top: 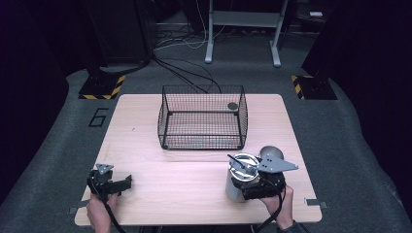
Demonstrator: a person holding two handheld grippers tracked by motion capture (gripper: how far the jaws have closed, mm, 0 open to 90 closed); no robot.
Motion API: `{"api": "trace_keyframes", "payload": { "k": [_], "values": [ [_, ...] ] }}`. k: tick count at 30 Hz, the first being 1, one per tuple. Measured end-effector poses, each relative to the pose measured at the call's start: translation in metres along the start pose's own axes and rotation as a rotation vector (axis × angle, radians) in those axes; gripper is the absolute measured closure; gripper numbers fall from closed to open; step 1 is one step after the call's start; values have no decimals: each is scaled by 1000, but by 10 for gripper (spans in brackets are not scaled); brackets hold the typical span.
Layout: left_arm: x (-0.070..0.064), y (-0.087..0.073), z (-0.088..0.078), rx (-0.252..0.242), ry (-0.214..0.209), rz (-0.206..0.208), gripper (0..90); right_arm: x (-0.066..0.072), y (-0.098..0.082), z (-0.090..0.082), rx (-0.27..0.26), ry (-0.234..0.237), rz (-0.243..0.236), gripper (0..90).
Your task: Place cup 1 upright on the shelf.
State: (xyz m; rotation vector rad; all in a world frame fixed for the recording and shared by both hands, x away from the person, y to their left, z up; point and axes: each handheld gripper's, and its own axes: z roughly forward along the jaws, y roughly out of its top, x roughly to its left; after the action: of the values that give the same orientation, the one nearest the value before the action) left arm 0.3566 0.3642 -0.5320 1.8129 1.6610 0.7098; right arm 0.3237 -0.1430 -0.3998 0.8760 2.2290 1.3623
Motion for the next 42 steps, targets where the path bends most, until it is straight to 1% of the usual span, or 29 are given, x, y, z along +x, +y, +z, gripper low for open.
{"api": "trace_keyframes", "payload": {
  "k": [14,15,20,21,23,24,27,30,33,36,42],
  "values": [
    [0,0,0,-4,3,-1,3,0,17,20,11,42,-27,33],
    [0,0,0,-4,3,-1,3,0,19,21,8,43,-23,33],
    [0,0,0,-4,3,-1,3,0,27,27,7,52,-44,33],
    [0,0,0,-5,3,-1,3,0,29,29,6,53,-38,33],
    [0,0,0,-4,3,-1,3,-1,33,31,4,59,-50,33],
    [0,0,0,-4,3,-1,3,-1,34,32,4,57,-45,33],
    [0,0,0,-4,3,-1,3,-1,41,35,3,66,-56,33],
    [0,0,0,-4,3,-1,4,-1,46,37,3,72,-52,33],
    [0,0,0,-5,4,-1,3,-1,51,40,-2,80,-68,33],
    [0,0,0,-7,5,0,3,-1,58,43,7,84,-83,33],
    [-1,0,0,-8,6,0,3,-1,71,46,-2,93,-95,33]
  ]
}}
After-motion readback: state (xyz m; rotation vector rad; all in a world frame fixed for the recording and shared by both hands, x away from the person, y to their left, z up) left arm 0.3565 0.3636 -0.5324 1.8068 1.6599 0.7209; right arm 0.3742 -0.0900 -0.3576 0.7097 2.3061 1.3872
